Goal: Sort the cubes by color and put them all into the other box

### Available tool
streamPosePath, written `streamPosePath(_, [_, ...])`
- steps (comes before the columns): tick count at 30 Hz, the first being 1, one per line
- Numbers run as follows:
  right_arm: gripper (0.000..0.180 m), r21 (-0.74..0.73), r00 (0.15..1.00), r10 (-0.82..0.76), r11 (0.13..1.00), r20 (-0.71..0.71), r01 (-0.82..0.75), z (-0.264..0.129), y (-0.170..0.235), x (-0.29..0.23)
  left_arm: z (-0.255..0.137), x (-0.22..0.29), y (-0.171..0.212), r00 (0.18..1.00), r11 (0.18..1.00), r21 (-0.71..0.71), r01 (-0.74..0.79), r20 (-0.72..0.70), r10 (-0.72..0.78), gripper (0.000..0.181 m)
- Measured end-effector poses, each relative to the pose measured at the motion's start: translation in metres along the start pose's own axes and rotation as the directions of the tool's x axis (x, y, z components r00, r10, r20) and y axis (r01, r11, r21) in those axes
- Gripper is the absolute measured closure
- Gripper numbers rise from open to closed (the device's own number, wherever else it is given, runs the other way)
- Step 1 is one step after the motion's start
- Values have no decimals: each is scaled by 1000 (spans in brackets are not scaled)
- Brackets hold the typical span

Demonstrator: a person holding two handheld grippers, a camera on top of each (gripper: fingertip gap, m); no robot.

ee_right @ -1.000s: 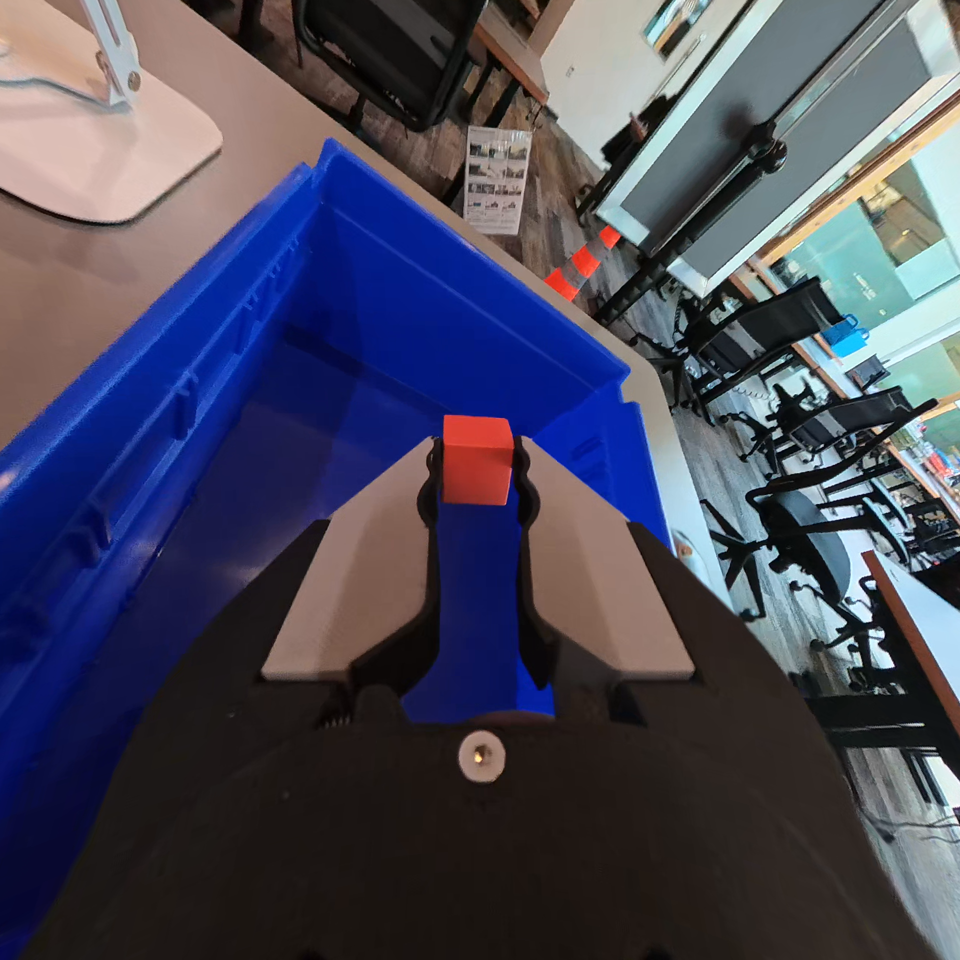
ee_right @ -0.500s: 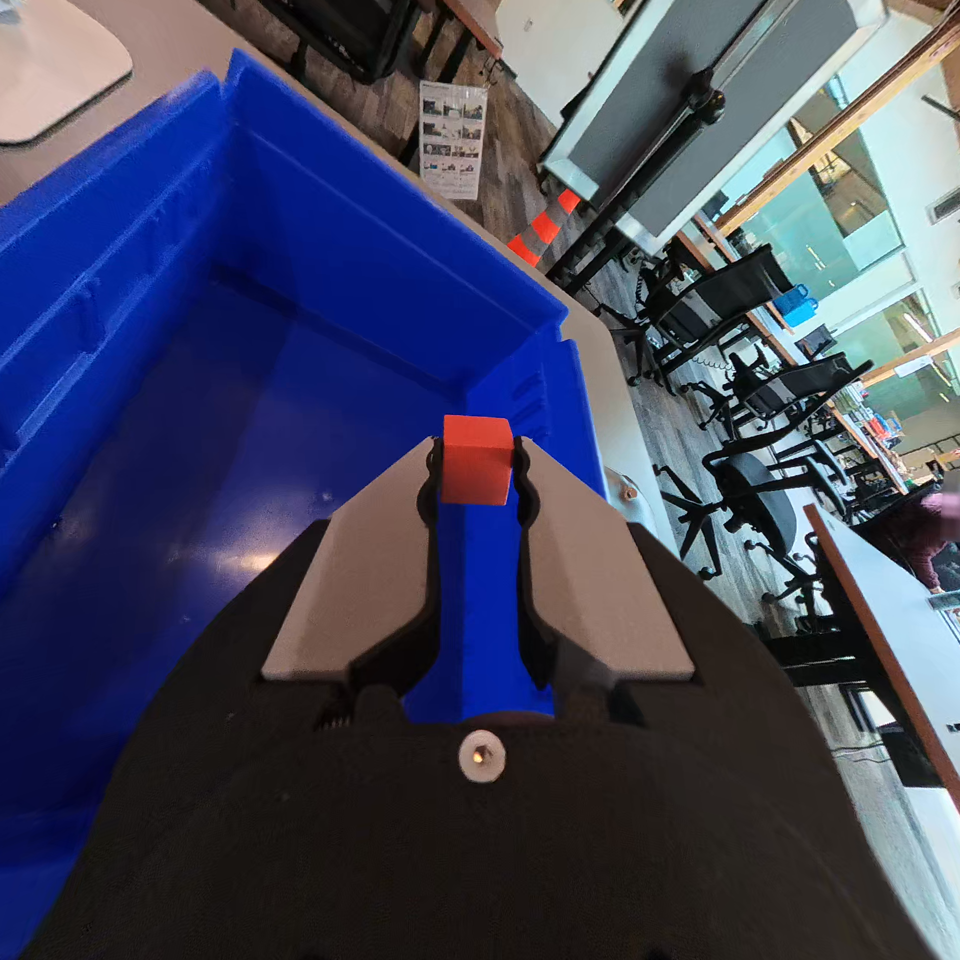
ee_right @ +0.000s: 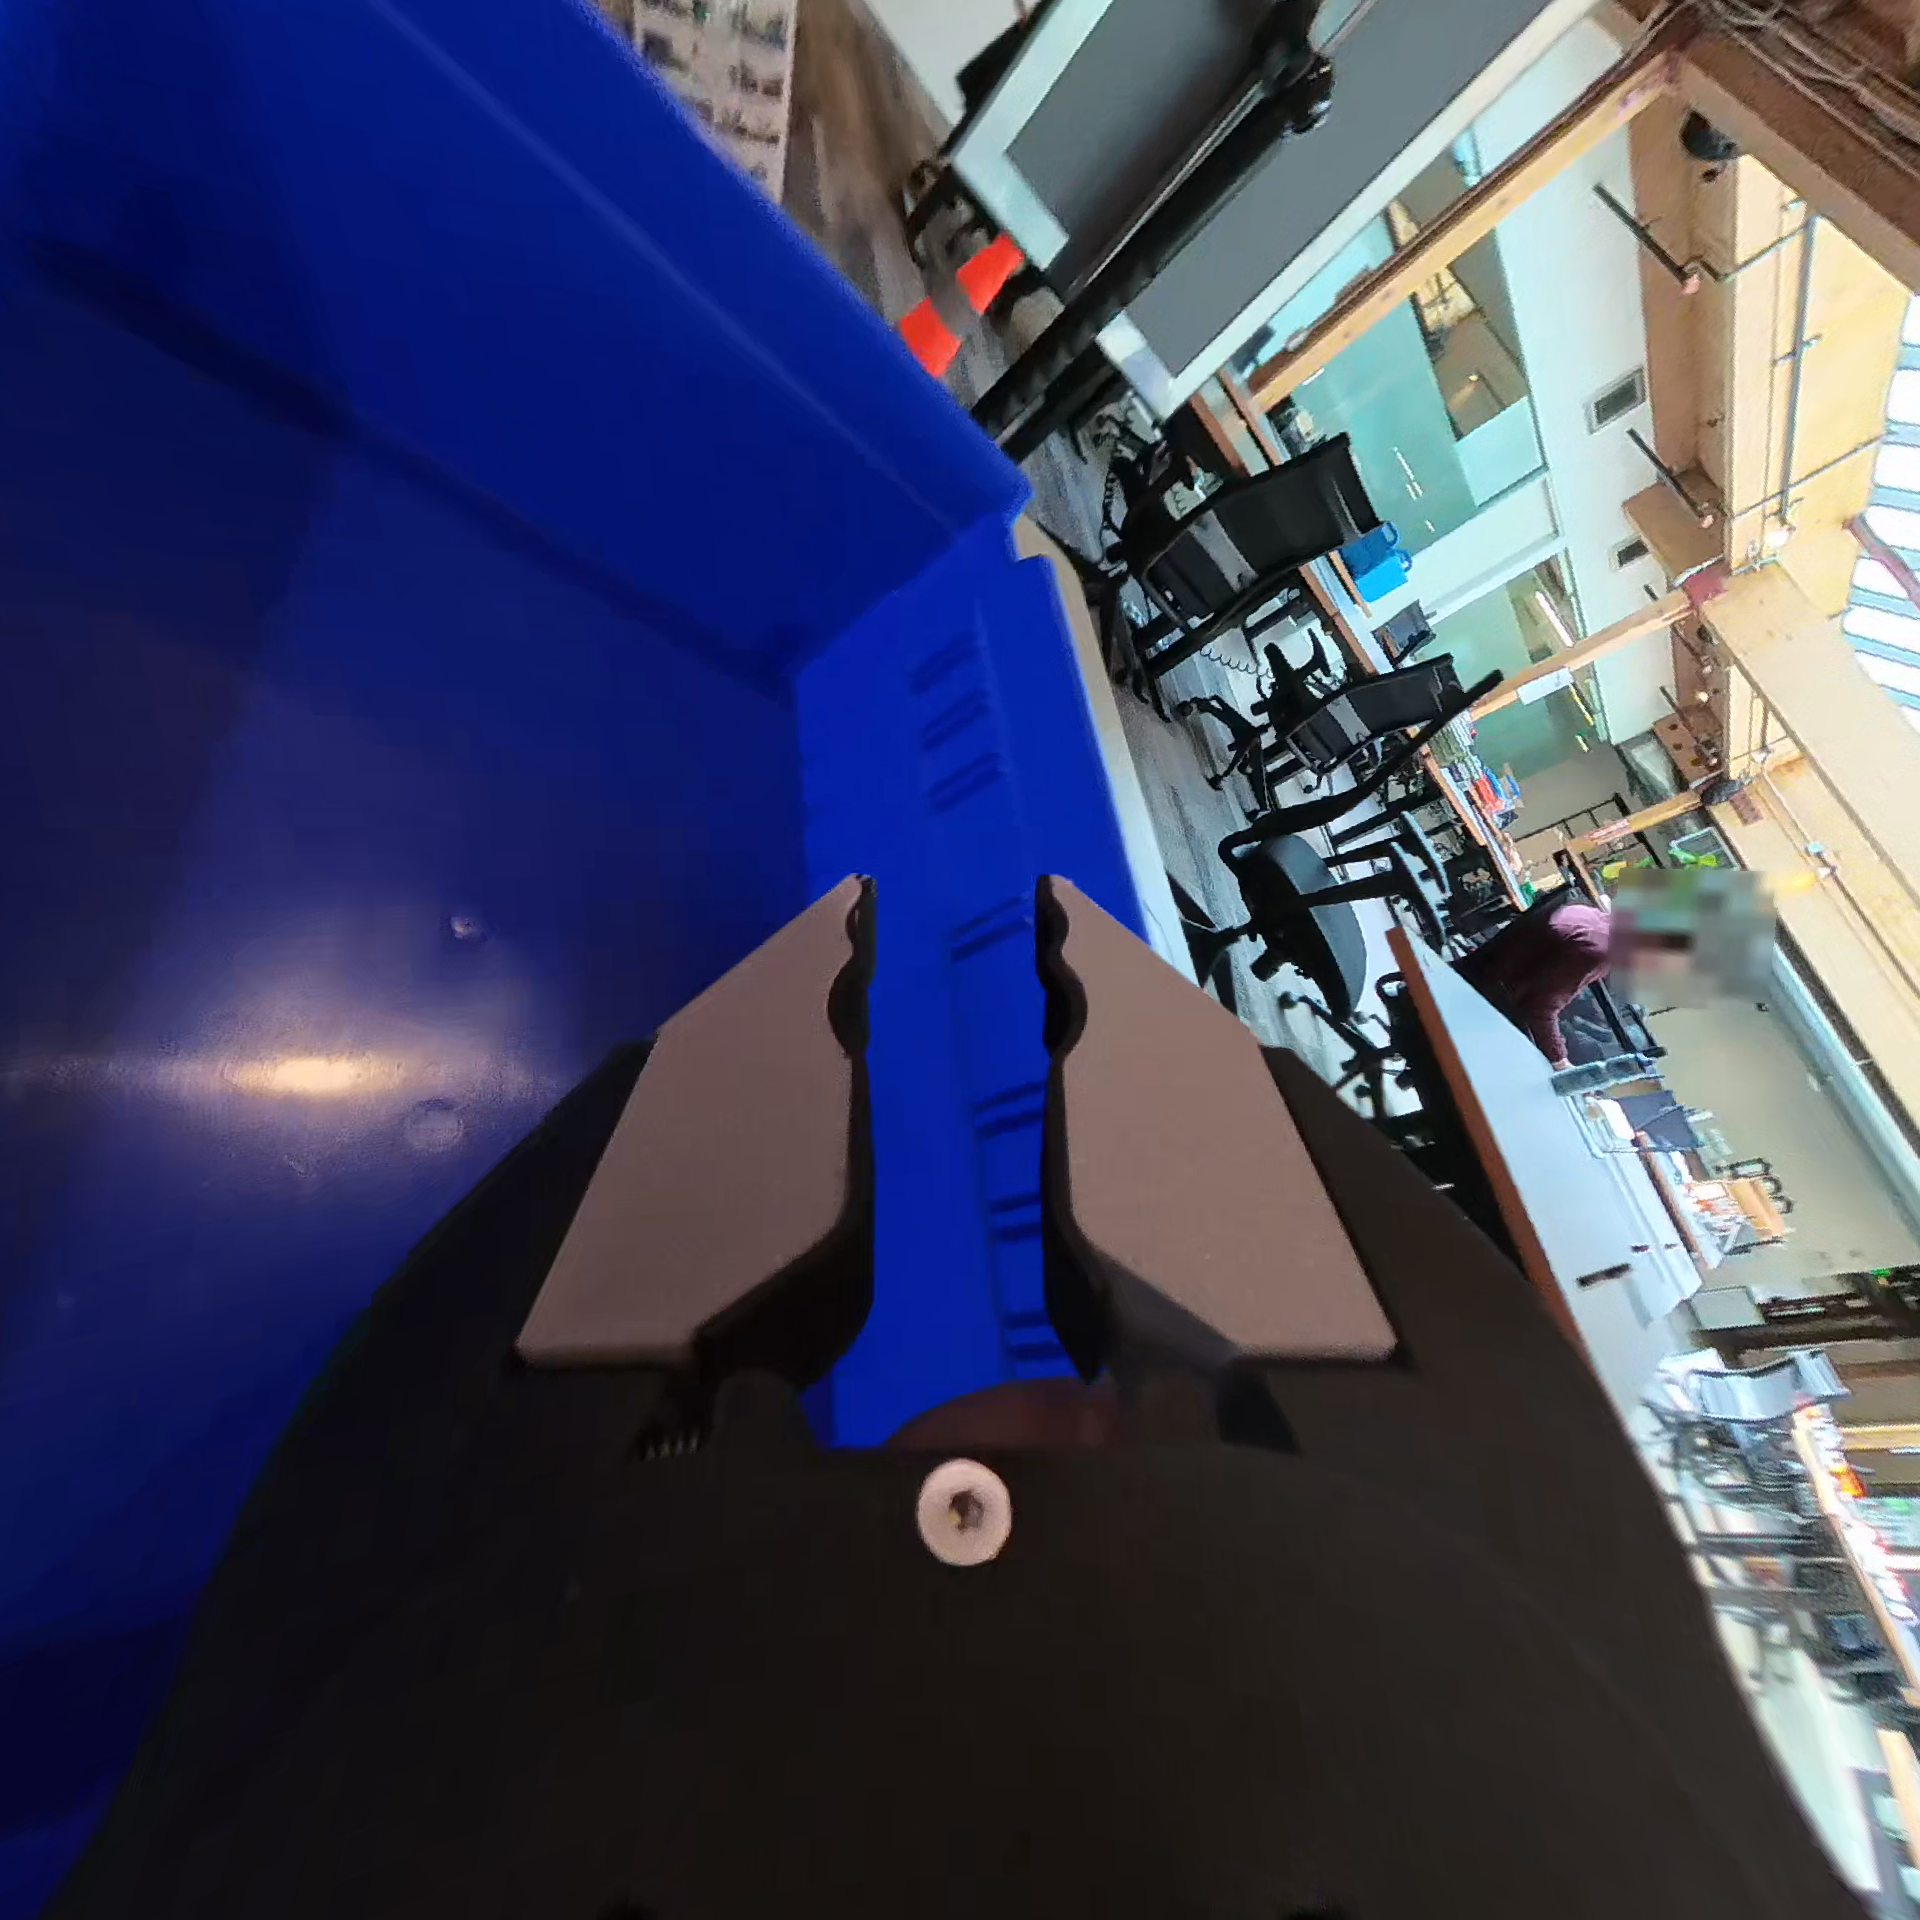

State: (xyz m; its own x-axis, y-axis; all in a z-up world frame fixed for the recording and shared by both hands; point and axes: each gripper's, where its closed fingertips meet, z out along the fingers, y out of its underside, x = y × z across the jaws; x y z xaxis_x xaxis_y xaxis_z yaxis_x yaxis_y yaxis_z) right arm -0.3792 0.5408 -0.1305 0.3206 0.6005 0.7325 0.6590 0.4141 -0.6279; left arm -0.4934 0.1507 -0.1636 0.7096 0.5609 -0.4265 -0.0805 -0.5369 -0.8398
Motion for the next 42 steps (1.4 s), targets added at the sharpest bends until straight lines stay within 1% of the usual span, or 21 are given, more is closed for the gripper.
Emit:
streamPosePath(2, [152, 44, 997, 78, 996, -23, -77, -4, -3, 10, 0, 0, 0, 1000, 1000, 1, 1, 1, -1, 153])
streamPosePath(4, [151, 110, 984, 168, 981, -61, -161, -10, -7, 24, 0, -1, 0, 1000, 1000, 4, 6, 1, -6, 153])
streamPosePath(7, [155, 234, 941, 326, 925, -87, -298, -26, -15, 45, -1, -1, 0, 1000, 1000, 5, 10, 1, -10, 153])
streamPosePath(10, [158, 351, 889, 453, 844, -60, -406, -47, -31, 59, -1, -1, -1, 1000, 1000, 7, 11, 2, -11, 154])
streamPosePath(12, [151, 371, 883, 469, 820, 3, -437, -60, -46, 56, -1, -1, -2, 1000, 1000, 10, 18, 0, -18, 153])
streamPosePath(15, [151, 403, 879, 441, 782, 182, -475, -90, -88, 28, -2, -1, -3, 1000, 1000, 13, 25, -3, -25, 153])
streamPosePath(17, [150, 411, 867, 382, 769, 319, -490, -114, -121, -2, -3, 0, -4, 1000, 1000, 19, 25, -4, -25, 153])
streamPosePath(18, [146, 401, 846, 343, 765, 409, -504, -126, -139, -23, -4, 0, -5, 1000, 999, 22, 25, -5, -25, 153])
streamPosePath(19, [138, 373, 806, 294, 769, 514, -519, -139, -155, -49, -4, 1, -6, 1000, 999, 25, 24, -7, -24, 153])
streamPosePath(21, [132, 288, 676, 175, 808, 716, -514, -164, -181, -108, -6, 1, -8, 1000, 999, 33, 23, -6, -22, 153])
streamPosePath(23, [124, 215, 540, 84, 857, 838, -468, -183, -195, -159, -9, 1, -12, 1000, 999, 44, 26, -8, -26, 153])
streamPosePath(24, [125, 198, 500, 50, 881, 865, -429, -186, -198, -180, -10, 0, -13, 1000, 998, 50, 31, -7, -30, 153])
streamPosePath(25, [127, 189, 490, 30, 901, 871, -391, -182, -199, -198, -11, -1, -15, 999, 998, 59, 37, -6, -36, 153])
streamPosePath(27, [128, 170, 502, 24, 926, 865, -337, -167, -197, -227, -14, -3, -19, 998, 995, 78, 56, -11, -56, 152])
streamPosePath(29, [129, 156, 517, 36, 934, 855, -323, -153, -193, -249, -17, -4, -23, 997, 993, 95, 76, -23, -75, 148])
streamPosePath(33, [139, 247, 576, -20, 915, 817, -320, -149, -194, -260, -26, -2, -38, 995, 985, 141, 96, -49, -90, 144])
streamPosePath(35, [145, 270, 580, -57, 918, 812, -289, -152, -189, -264, -37, -3, -50, 995, 980, 176, 90, -63, -80, 143])
streamPosePath(37, [144, 230, 528, -65, 940, 847, -253, -154, -179, -275, -55, -7, -69, 992, 966, 235, 108, -93, -89, 143])
streamPosePath(39, [143, 163, 455, -27, 951, 890, -263, -157, -174, -283, -80, -11, -84, 976, 940, 288, 181, -169, -137, 142])
streamPosePath(41, [144, 113, 400, 1, 959, 916, -259, -158, -169, -290, -108, -12, -87, 947, 932, 254, 256, -258, -190, 132])
streamPosePath(42, [148, 98, 387, 7, 963, 922, -252, -158, -167, -292, -123, -16, -89, 945, 929, 261, 263, -266, -192, 132])
